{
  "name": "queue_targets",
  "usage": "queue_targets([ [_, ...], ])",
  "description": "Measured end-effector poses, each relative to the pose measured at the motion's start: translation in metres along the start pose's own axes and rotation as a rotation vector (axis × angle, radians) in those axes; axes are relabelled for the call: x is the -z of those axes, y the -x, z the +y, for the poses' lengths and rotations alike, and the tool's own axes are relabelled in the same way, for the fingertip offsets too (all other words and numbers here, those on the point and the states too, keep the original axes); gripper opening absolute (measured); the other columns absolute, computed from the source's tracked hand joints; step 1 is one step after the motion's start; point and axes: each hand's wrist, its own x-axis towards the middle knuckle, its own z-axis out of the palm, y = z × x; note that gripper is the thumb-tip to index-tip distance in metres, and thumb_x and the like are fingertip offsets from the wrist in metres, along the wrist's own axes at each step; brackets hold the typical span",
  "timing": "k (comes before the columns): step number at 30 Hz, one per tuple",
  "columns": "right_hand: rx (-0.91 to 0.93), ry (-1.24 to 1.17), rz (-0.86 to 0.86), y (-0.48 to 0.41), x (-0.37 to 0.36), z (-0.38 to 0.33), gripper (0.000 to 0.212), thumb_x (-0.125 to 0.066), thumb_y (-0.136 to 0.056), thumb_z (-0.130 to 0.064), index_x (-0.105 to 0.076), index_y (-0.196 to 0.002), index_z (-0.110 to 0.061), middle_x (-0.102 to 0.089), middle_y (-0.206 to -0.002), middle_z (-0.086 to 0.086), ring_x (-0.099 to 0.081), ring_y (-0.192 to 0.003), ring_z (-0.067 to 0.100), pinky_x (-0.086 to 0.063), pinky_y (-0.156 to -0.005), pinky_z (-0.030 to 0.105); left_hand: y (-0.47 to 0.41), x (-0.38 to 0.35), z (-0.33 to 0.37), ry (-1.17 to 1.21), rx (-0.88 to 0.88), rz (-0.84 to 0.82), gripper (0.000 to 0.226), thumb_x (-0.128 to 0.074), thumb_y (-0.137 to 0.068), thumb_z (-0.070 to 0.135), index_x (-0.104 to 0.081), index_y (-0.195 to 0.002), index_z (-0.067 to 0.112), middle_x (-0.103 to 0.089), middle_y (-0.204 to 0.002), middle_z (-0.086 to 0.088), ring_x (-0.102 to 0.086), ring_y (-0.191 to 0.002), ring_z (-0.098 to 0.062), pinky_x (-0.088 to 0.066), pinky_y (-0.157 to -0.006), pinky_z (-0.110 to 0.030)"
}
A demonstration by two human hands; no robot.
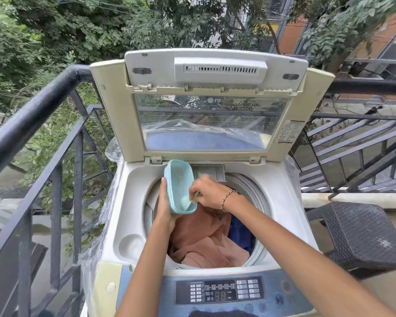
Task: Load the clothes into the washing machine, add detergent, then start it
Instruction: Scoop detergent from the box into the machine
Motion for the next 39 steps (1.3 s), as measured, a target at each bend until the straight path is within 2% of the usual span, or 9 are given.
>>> queue_targets([
  [5,0.047,0.045,0.005,0.001,-0.005,-0.006,0.015,-0.059,-0.081,-0.001,-0.072,-0.088,-0.003,-0.072,-0.095,0.009,-0.064,-0.093,0.023,-0.05,-0.084,0.032,-0.004,0.008,-0.004,-0.061,0.008,0.008,0.061,-0.037,-0.085,0.074,-0.075,-0.096,0.027,-0.076,-0.092,-0.005,-0.074,-0.075,-0.019,-0.056,-0.055,-0.029],
  [12,0.011,0.022,0.008,-0.002,-0.005,-0.006,0.012,-0.062,-0.08,-0.002,-0.073,-0.085,-0.006,-0.074,-0.088,0.01,-0.066,-0.085,0.022,-0.052,-0.077,0.031,-0.009,0.007,0.0,-0.167,-0.002,-0.027,0.063,-0.044,-0.08,0.076,-0.071,-0.107,0.027,-0.076,-0.098,-0.008,-0.074,-0.08,-0.022,-0.056,-0.057,-0.029],
  [16,-0.049,0.0,-0.022,-0.01,0.001,-0.004,0.007,-0.07,-0.078,-0.008,-0.074,-0.084,-0.008,-0.074,-0.085,0.008,-0.056,-0.072,0.009,-0.045,-0.07,0.022,-0.012,0.005,0.0,-0.127,0.025,-0.033,0.068,-0.042,-0.08,0.076,-0.068,-0.115,0.023,-0.074,-0.105,-0.011,-0.073,-0.083,-0.024,-0.056,-0.062,-0.032],
  [20,-0.145,-0.187,-0.052,-0.012,0.005,0.005,0.006,-0.073,-0.076,-0.01,-0.074,-0.082,-0.009,-0.074,-0.078,0.005,-0.063,-0.064,0.01,-0.053,-0.076,0.024,-0.012,0.008,-0.002,-0.025,0.04,-0.068,0.076,-0.045,-0.078,0.076,-0.065,-0.122,0.017,-0.07,-0.114,-0.017,-0.068,-0.095,-0.034,-0.052,-0.09,-0.049],
  [25,-0.261,-0.516,-0.135,-0.008,0.003,0.015,0.014,-0.072,-0.078,-0.003,-0.07,-0.09,0.004,-0.072,-0.085,0.016,-0.069,-0.058,0.011,-0.058,-0.075,0.022,-0.008,0.009,-0.008,0.075,0.075,-0.094,0.075,-0.051,-0.076,0.075,-0.067,-0.118,0.016,-0.07,-0.111,-0.02,-0.071,-0.086,-0.035,-0.056,-0.073,-0.047],
  [29,-0.36,-0.826,-0.182,-0.002,-0.001,0.027,0.015,-0.07,-0.081,-0.002,-0.067,-0.094,0.006,-0.069,-0.078,0.011,-0.07,-0.059,0.008,-0.058,-0.071,0.016,-0.007,0.011,-0.011,0.053,0.063,-0.067,0.078,-0.047,-0.075,0.079,-0.064,-0.123,0.02,-0.07,-0.115,-0.016,-0.068,-0.096,-0.034,-0.054,-0.084,-0.051],
  [32,-0.414,-0.989,-0.075,0.001,0.002,0.039,0.011,-0.072,-0.08,-0.004,-0.069,-0.088,0.002,-0.074,-0.072,0.003,-0.072,-0.064,0.011,-0.058,-0.07,0.016,-0.006,0.01,-0.011,0.068,0.055,-0.02,0.076,-0.042,-0.079,0.078,-0.063,-0.125,0.021,-0.072,-0.11,-0.01,-0.069,-0.093,-0.027,-0.054,-0.082,-0.042],
  [36,-0.488,-1.155,0.201,0.0,0.015,0.057,0.004,-0.073,-0.077,-0.001,-0.069,-0.079,-0.003,-0.071,-0.081,0.013,-0.072,-0.068,0.017,-0.059,-0.068,0.018,-0.005,0.01,-0.011,0.135,0.09,0.044,0.074,-0.047,-0.076,0.077,-0.062,-0.124,0.023,-0.071,-0.108,-0.008,-0.067,-0.098,-0.026,-0.055,-0.078,-0.04],
  [39,-0.54,-0.846,0.438,-0.003,0.021,0.071,0.009,-0.079,-0.072,-0.012,-0.073,-0.078,-0.009,-0.071,-0.083,0.004,-0.065,-0.076,0.01,-0.053,-0.07,0.018,-0.005,0.011,-0.012,0.194,0.126,0.058,0.075,-0.05,-0.076,0.077,-0.059,-0.127,0.023,-0.066,-0.121,-0.012,-0.062,-0.112,-0.032,-0.051,-0.091,-0.049],
])
